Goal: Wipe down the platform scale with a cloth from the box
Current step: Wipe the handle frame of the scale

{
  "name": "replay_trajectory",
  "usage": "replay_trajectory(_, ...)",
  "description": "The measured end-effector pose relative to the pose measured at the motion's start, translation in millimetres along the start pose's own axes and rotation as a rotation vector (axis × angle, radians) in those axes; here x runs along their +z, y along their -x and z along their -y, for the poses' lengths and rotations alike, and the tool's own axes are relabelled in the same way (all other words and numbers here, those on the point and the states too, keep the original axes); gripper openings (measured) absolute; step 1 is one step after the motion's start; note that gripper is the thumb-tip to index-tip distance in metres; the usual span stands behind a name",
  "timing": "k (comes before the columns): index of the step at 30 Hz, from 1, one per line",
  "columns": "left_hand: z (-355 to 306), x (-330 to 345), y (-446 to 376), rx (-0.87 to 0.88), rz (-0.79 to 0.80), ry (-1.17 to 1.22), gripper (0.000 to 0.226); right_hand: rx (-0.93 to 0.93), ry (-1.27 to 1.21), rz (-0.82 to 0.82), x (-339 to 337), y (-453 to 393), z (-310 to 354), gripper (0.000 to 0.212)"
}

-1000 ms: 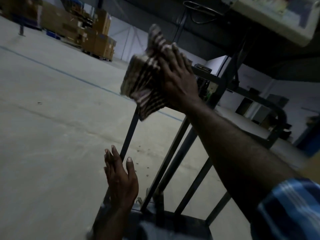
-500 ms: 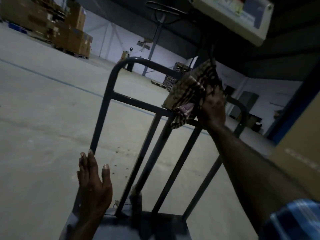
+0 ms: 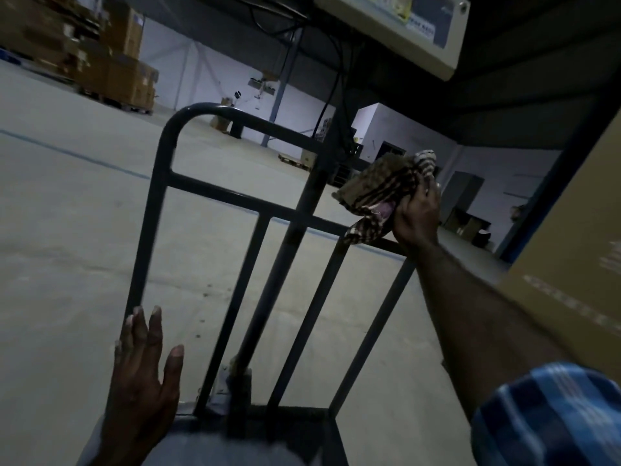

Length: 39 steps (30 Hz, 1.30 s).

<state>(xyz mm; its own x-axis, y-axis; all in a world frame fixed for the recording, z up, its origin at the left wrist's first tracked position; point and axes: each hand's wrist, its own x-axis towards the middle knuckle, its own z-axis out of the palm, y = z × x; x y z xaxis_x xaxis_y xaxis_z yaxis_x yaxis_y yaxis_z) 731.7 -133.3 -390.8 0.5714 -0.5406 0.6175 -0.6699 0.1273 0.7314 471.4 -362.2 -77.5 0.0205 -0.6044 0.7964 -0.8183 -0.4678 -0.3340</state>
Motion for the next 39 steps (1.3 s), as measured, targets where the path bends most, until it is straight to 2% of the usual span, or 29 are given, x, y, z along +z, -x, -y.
replay_trajectory(8, -12.0, 4.2, 4.5, 0.074, 0.065, -0.007, 0.070, 0.223, -0.083, 0.038, -6.8, -4.3, -23.4, 0.053)
replay_trajectory(11, -16.3, 7.5, 4.6, 0.078, 0.063, 0.011, 0.070, 0.243, -0.061, 0.032, -9.3, -8.8, -26.3, 0.053)
replay_trajectory(13, -18.2, 10.0, 5.2, 0.079, 0.054, 0.020, 0.069, 0.308, 0.052, 0.002, -11.2, -13.2, -27.4, 0.057)
replay_trajectory(15, -19.9, 12.9, 6.0, 0.087, 0.042, 0.040, 0.068, 0.336, 0.006, -0.022, -10.9, -17.9, -26.1, 0.056)
replay_trajectory(18, -20.4, 15.4, 5.8, 0.073, 0.053, 0.069, 0.067, 0.273, -0.128, -0.026, -4.2, -18.0, -13.3, 0.047)
replay_trajectory(21, -20.9, 17.6, 5.7, 0.070, 0.071, 0.075, 0.067, 0.172, -0.031, -0.017, 3.2, -10.6, 4.7, 0.050)
replay_trajectory(26, -23.4, 20.1, 8.0, 0.068, 0.074, 0.089, 0.066, -0.128, 0.092, 0.019, 12.7, -0.3, 11.4, 0.056)
replay_trajectory(29, -24.9, 15.2, 7.8, 0.065, 0.066, 0.087, 0.065, -0.059, 0.107, 0.030, 12.3, 2.2, -27.0, 0.065)
replay_trajectory(32, -21.9, 9.1, 6.3, 0.057, 0.049, 0.070, 0.063, 0.009, 0.082, 0.100, 13.3, 13.5, -54.9, 0.087)
replay_trajectory(36, -19.0, 7.5, 5.6, 0.050, 0.054, 0.059, 0.064, 0.140, -0.024, 0.071, 21.1, 41.7, -53.3, 0.077)
replay_trajectory(39, -24.8, 9.9, 7.3, 0.052, 0.069, 0.070, 0.064, 0.085, -0.038, 0.067, 22.5, 65.9, -54.0, 0.062)
